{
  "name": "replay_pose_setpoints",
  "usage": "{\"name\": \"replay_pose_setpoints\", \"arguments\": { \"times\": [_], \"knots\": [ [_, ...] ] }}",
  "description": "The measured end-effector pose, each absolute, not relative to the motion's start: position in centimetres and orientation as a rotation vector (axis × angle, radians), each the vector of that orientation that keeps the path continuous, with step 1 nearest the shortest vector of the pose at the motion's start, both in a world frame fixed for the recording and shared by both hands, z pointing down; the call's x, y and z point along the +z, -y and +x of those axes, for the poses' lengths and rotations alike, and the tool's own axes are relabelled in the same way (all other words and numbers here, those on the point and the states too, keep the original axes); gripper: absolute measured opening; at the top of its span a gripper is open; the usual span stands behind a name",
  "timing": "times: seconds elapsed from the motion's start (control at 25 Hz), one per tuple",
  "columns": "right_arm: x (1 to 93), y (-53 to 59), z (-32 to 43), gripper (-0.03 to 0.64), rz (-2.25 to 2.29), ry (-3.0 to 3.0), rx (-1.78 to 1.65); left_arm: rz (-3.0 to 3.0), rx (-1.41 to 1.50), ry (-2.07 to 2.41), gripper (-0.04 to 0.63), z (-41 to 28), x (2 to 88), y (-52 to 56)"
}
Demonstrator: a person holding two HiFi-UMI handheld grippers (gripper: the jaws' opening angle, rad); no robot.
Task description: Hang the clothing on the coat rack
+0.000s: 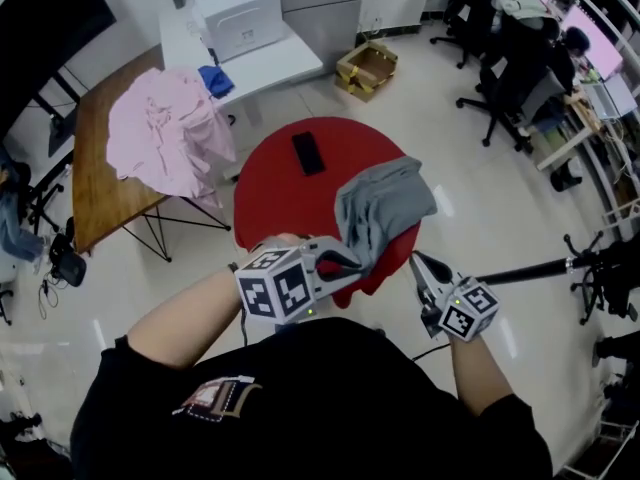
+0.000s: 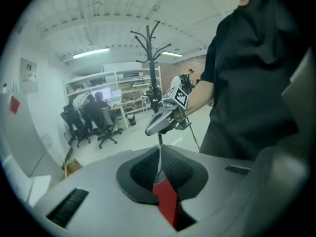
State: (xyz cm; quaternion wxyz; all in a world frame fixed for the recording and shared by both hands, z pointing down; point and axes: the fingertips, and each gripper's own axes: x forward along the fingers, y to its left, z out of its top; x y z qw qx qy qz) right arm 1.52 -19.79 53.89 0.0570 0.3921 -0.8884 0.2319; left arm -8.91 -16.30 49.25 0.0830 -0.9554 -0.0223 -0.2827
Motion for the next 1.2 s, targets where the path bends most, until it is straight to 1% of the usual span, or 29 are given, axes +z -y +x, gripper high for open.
{"name": "replay_pose_setpoints", "arguments": {
  "times": [0.32, 0.56, 0.84, 1.04, 1.2],
  "knots": [
    [49.2, 16.0, 11.1, -0.009, 1.3, 2.748, 0.547, -2.466, -0.734, 0.263, 0.012, 2.0, 39.4, 12.3],
    [46.6, 12.4, 19.0, -0.009, 1.473, 2.753, 0.454, -2.213, -0.689, 0.319, 0.012, 10.5, 34.0, 11.4],
    [43.5, 8.3, 27.8, -0.011, 1.691, 2.695, 0.325, -2.159, -0.605, 0.364, 0.012, 19.2, 29.2, 9.9],
    [39.0, 5.2, 34.0, -0.011, 1.863, 2.606, 0.145, -2.192, -0.531, 0.396, 0.012, 24.4, 27.1, 8.1],
    [34.8, 2.5, 37.2, -0.011, 1.935, 2.553, 0.001, -2.221, -0.463, 0.427, 0.012, 27.7, 24.8, 6.7]
  ]
}}
